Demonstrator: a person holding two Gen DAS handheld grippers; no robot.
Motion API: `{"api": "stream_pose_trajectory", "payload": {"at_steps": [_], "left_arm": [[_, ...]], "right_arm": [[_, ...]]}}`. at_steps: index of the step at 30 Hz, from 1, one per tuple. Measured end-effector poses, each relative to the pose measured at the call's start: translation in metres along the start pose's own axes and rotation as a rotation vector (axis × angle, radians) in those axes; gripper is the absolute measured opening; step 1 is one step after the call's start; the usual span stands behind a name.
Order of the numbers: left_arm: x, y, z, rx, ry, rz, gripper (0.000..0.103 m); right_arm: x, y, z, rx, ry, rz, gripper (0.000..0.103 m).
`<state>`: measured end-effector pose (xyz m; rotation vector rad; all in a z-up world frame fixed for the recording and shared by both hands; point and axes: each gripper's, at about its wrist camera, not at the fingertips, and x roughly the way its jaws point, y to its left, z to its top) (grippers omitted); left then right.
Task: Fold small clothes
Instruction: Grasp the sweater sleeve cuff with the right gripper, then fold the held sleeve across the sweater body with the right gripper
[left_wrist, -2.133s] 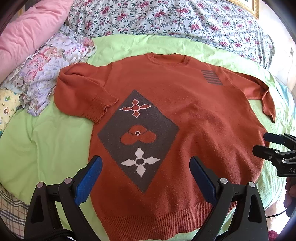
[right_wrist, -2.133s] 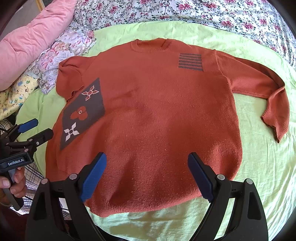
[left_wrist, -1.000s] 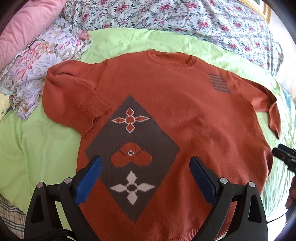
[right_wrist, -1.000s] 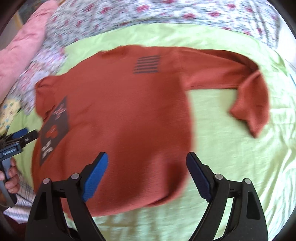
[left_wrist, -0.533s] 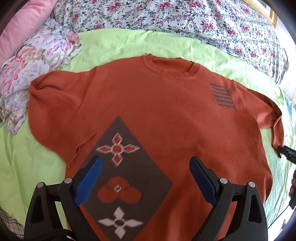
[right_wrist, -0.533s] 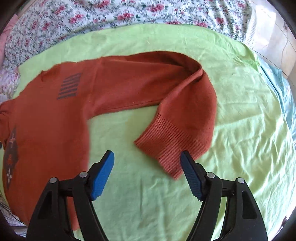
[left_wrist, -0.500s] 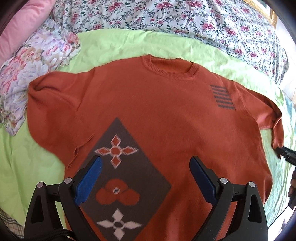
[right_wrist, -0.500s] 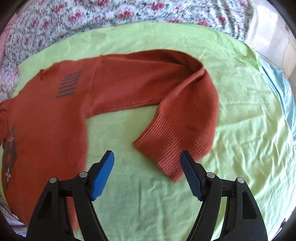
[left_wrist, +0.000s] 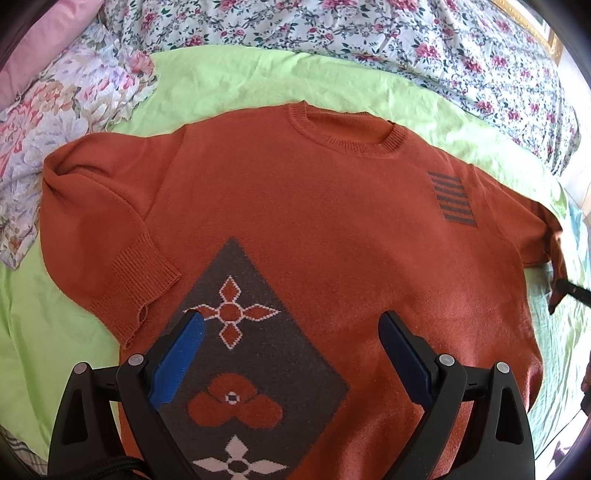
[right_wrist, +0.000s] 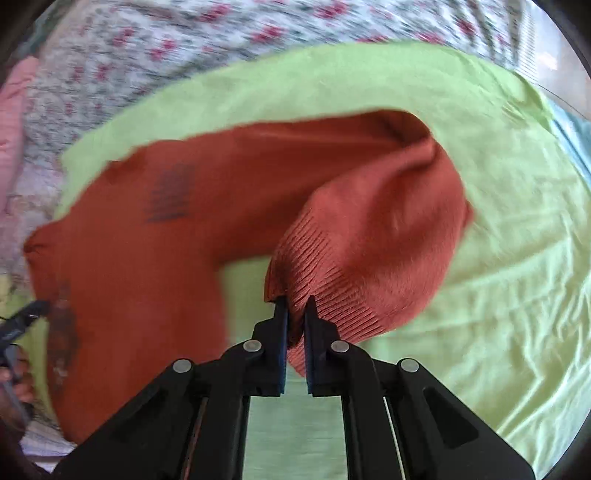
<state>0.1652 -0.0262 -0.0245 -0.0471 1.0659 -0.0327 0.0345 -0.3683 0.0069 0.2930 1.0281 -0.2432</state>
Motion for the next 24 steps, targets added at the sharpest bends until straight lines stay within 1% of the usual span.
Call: {"api": "stream_pose_trajectory", "payload": {"at_steps": [2,3,4,8,10,15,16,19,20,22,24], "left_arm": [[-0.004,0.006,-0.001,-0.007,-0.008,-0.006,0.096],[-0.005,0.008,-0.002,-0.009,-0.011,-0.010,0.096],[-0.008,0.012,-0.003,-0.009,-0.016,-0.022,0.096],[-0.020,0.022,-0.008,-0.018,-0.037,-0.051,0.096],[-0.025,0.030,-0.011,-0.032,-0.044,-0.060,0.096],[-0.026,0.054,-0.015,-0.082,-0.034,-0.057,0.096],[-0.025,0.058,-0.016,-0.087,-0.033,-0.052,0.096],[-0.020,0.064,-0.013,-0.087,-0.029,-0.053,0.096],[-0.017,0.065,-0.012,-0.084,-0.028,-0.052,0.096],[-0.007,0.066,-0.005,-0.076,-0.020,-0.050,0.096],[0.004,0.067,0.004,-0.071,-0.014,-0.045,0.096]], "right_arm": [[-0.007,0.036,0.009,-0.022,-0.019,0.110,0.008],[-0.006,0.053,0.011,-0.032,-0.017,0.157,0.008],[-0.003,0.078,0.015,-0.053,-0.008,0.226,0.008],[0.017,0.149,0.022,-0.110,0.022,0.390,0.008],[0.035,0.188,0.026,-0.150,0.053,0.446,0.008],[0.083,0.253,0.030,-0.206,0.152,0.540,0.008],[0.089,0.259,0.029,-0.214,0.164,0.553,0.008],[0.113,0.298,0.030,-0.252,0.213,0.603,0.008],[0.116,0.300,0.028,-0.254,0.223,0.609,0.009],[0.128,0.307,0.025,-0.244,0.251,0.629,0.014],[0.140,0.308,0.027,-0.219,0.278,0.599,0.025]]}}
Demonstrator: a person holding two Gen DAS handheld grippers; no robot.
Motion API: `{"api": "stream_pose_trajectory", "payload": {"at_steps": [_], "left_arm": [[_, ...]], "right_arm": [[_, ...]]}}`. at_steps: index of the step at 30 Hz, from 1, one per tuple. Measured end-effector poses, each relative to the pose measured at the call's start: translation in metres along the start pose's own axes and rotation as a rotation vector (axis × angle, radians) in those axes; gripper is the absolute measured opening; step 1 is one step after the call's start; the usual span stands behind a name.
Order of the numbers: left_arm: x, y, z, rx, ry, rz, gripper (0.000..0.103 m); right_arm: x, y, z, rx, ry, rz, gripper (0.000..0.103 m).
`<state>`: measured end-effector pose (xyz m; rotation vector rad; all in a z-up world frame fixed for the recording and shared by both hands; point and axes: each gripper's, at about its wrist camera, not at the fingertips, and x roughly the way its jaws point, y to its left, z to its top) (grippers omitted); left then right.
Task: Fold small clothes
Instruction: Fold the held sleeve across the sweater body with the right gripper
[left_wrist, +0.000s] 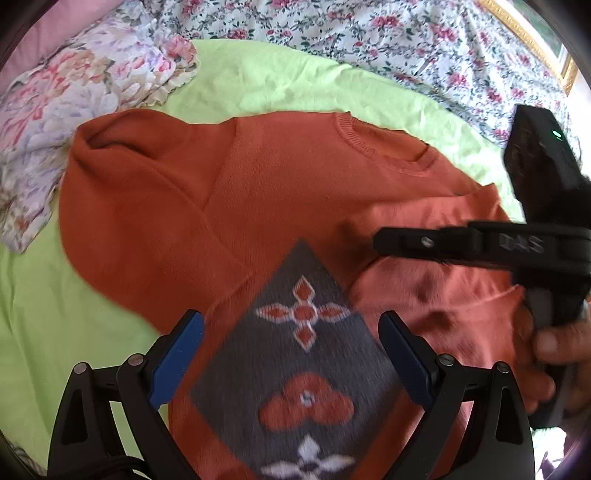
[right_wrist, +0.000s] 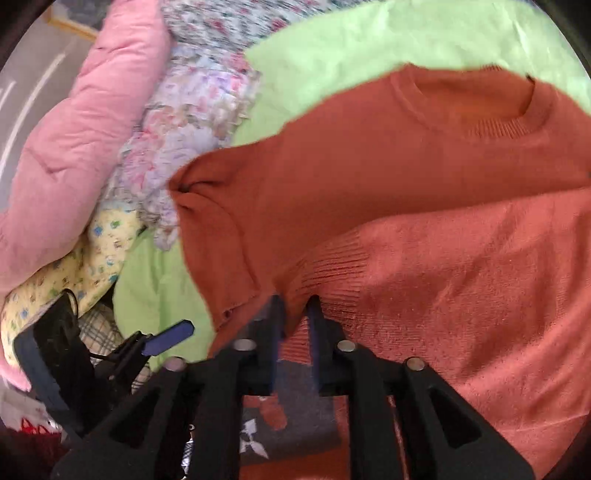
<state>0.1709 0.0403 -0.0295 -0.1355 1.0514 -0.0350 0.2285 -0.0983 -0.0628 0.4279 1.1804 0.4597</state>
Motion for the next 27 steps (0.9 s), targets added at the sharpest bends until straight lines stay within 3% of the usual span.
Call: {"api": "stream_pose_trajectory", "payload": {"at_steps": [2,6,12,14,15,16,17,18,21,24,27], "left_arm": [[0.012,0.000,0.011,-0.003,0.008,-0.009,0.096],[0.038,-0.007,0.035,0.023,0.029,-0.028,0.097],[0.084,-0.028,0.051,0.028,0.147,-0.098,0.094],[0.090,-0.039,0.050,0.040,0.153,-0.132,0.083],[0.091,-0.045,0.049,0.053,0.149,-0.146,0.066],[0.091,-0.052,0.048,0.077,0.143,-0.157,0.029],[0.091,-0.056,0.048,0.096,0.150,-0.180,0.008],[0.090,-0.057,0.048,0.100,0.160,-0.209,0.007],[0.062,-0.050,0.053,0.116,0.069,-0.211,0.006],[0.044,-0.020,0.062,0.090,0.010,-0.135,0.006],[0.043,0.009,0.069,0.040,0.009,-0.086,0.006]], "right_arm": [[-0.009,-0.010,-0.002,0.022,-0.017,0.001,0.033],[-0.041,-0.029,-0.005,0.055,-0.075,-0.011,0.034],[-0.106,-0.064,-0.023,0.144,-0.195,-0.098,0.034],[-0.119,-0.071,-0.029,0.171,-0.222,-0.119,0.034],[-0.125,-0.076,-0.031,0.186,-0.233,-0.126,0.034],[-0.132,-0.081,-0.035,0.205,-0.249,-0.137,0.034],[-0.135,-0.083,-0.036,0.214,-0.257,-0.145,0.034],[-0.140,-0.087,-0.038,0.222,-0.268,-0.159,0.034],[-0.151,-0.093,-0.038,0.242,-0.299,-0.193,0.034],[-0.170,-0.104,-0.040,0.249,-0.338,-0.271,0.034],[-0.182,-0.122,-0.044,0.270,-0.359,-0.333,0.038]]}}
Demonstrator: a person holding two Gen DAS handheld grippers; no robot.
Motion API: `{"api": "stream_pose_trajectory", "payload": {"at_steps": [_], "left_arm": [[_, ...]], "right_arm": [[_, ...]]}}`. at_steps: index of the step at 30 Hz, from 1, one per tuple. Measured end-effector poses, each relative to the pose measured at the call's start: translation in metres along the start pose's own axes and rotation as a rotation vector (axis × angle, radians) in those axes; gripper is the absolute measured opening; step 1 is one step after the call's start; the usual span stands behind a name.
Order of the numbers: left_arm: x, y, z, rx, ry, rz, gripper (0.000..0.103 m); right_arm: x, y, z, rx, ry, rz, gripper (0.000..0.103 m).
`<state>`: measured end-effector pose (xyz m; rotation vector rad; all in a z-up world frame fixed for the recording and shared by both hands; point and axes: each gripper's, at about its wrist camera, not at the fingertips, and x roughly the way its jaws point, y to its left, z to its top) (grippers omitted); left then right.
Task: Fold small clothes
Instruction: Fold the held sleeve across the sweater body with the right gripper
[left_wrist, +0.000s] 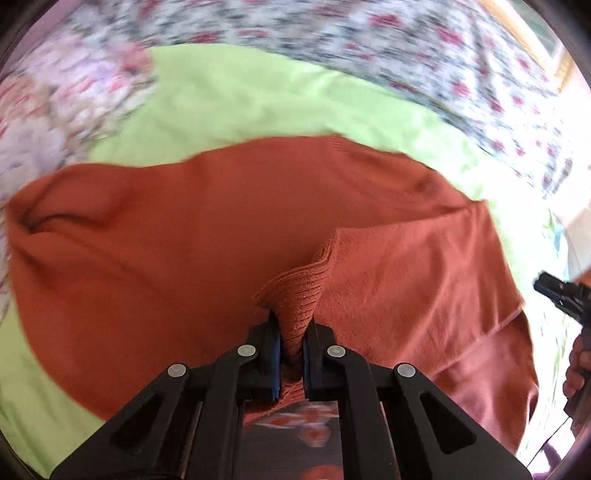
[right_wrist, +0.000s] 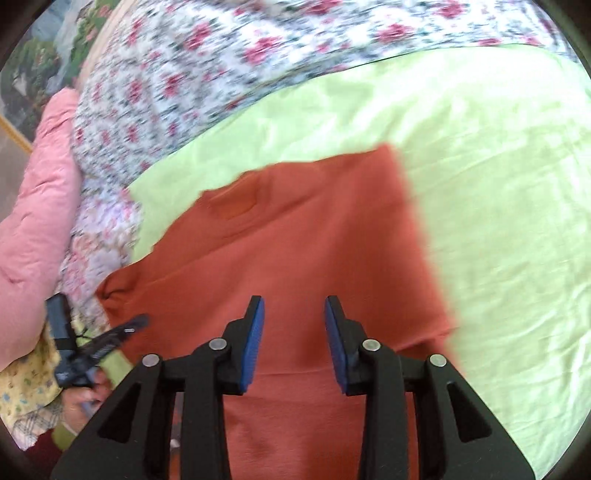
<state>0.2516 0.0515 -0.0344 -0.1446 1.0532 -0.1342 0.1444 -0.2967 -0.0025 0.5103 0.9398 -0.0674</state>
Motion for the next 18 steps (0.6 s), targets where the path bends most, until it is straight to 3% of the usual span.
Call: {"api": "stream_pose_trajectory", "payload": {"at_steps": [6,14,15,16,18], "left_arm": [[-0.003,0.017,0.005,-0.053,0.000,0.035,0.006],[0.006,0.009,0.003,-0.057,0.029,0.040,0.007],[0.006,0.008,0.003,-0.060,0.029,0.040,0.007],[0.007,0.007,0.005,-0.061,0.031,0.037,0.007],[0.007,0.002,0.007,-0.059,0.031,0.022,0.007]], "right_arm": [[0.018,-0.039,0.010,0.044,0.021,-0.111,0.042],[0.069,-0.043,0.028,-0.044,0.117,-0.196,0.054],[0.076,-0.046,0.028,-0.048,0.138,-0.195,0.051],[0.079,-0.046,0.028,-0.052,0.145,-0.182,0.007],[0.076,-0.049,0.032,-0.059,0.134,-0.179,0.009]]}}
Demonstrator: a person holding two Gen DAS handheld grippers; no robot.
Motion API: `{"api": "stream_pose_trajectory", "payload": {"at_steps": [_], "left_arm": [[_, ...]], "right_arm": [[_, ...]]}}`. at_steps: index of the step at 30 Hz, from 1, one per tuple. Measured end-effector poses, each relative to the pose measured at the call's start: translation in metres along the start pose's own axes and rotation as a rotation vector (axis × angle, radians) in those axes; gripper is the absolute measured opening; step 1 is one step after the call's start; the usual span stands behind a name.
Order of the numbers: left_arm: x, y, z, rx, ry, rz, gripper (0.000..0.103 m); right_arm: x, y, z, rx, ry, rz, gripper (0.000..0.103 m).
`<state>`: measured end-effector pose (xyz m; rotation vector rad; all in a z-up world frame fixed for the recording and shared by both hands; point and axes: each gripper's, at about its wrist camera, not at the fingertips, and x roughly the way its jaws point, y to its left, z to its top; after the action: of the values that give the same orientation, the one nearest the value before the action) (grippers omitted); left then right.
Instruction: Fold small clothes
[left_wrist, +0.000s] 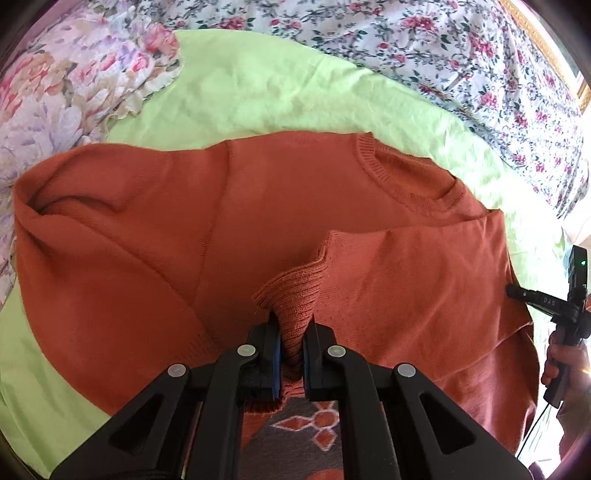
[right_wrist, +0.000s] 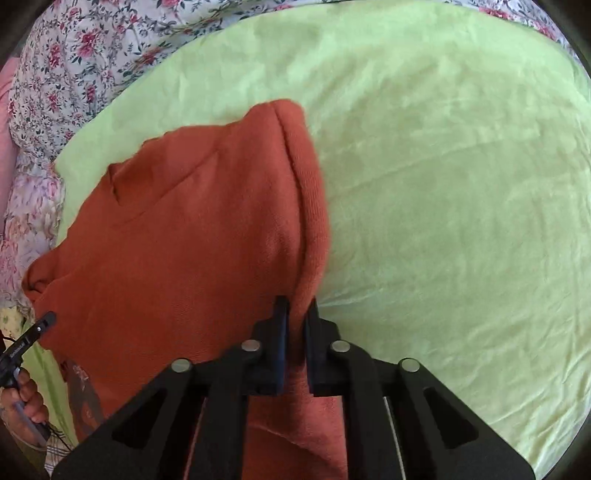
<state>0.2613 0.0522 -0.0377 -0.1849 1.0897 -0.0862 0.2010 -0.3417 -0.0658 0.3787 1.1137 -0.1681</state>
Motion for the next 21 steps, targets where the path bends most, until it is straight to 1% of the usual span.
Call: {"api": "stream_pose_trajectory", "payload": {"at_steps": [2,4,5,8,9,10,11,12,13,15,16,18,20,21], "left_arm": [[0.003,-0.007,0.002,0.006,0.001,-0.024,0.007],[0.010,-0.015,0.003,0.023,0.012,-0.018,0.007],[0.015,-0.017,0.002,0.033,0.022,-0.006,0.007],[0.035,-0.015,-0.001,0.050,0.074,0.086,0.011],[0.035,-0.012,-0.002,0.037,0.087,0.087,0.016],[0.031,-0.007,-0.003,0.021,0.085,0.072,0.020],[0.025,-0.004,-0.005,0.009,0.078,0.064,0.020],[0.018,0.001,-0.006,-0.001,0.067,0.059,0.024],[0.010,0.006,-0.008,-0.008,0.057,0.058,0.027],[-0.005,0.016,-0.014,-0.029,0.040,0.069,0.028],[-0.012,0.022,-0.019,-0.045,0.036,0.069,0.029],[-0.026,0.035,-0.029,-0.078,0.028,0.074,0.030],[-0.038,0.047,-0.041,-0.102,0.019,0.080,0.035],[-0.043,0.054,-0.046,-0.120,0.015,0.079,0.039]], "right_arm": [[-0.010,-0.007,0.003,0.006,-0.030,-0.005,0.008],[-0.014,-0.014,0.004,0.003,-0.040,-0.014,0.006],[-0.014,-0.018,0.005,0.005,-0.041,-0.026,0.006],[-0.006,-0.027,0.005,0.020,-0.010,-0.022,0.006],[-0.003,-0.023,0.007,0.025,-0.007,-0.021,0.006],[-0.005,-0.020,0.007,0.029,-0.008,-0.015,0.006],[-0.007,-0.017,0.007,0.027,-0.011,-0.012,0.008],[-0.012,-0.013,0.007,0.022,-0.021,-0.023,0.008],[-0.016,-0.010,0.007,0.018,-0.032,-0.022,0.008],[-0.031,-0.003,0.004,0.004,-0.060,0.005,0.010],[-0.036,-0.001,0.002,-0.003,-0.067,0.020,0.011],[-0.047,0.010,-0.003,-0.024,-0.081,0.058,0.017],[-0.056,0.024,-0.012,-0.051,-0.090,0.086,0.031],[-0.059,0.031,-0.015,-0.064,-0.089,0.096,0.033]]}}
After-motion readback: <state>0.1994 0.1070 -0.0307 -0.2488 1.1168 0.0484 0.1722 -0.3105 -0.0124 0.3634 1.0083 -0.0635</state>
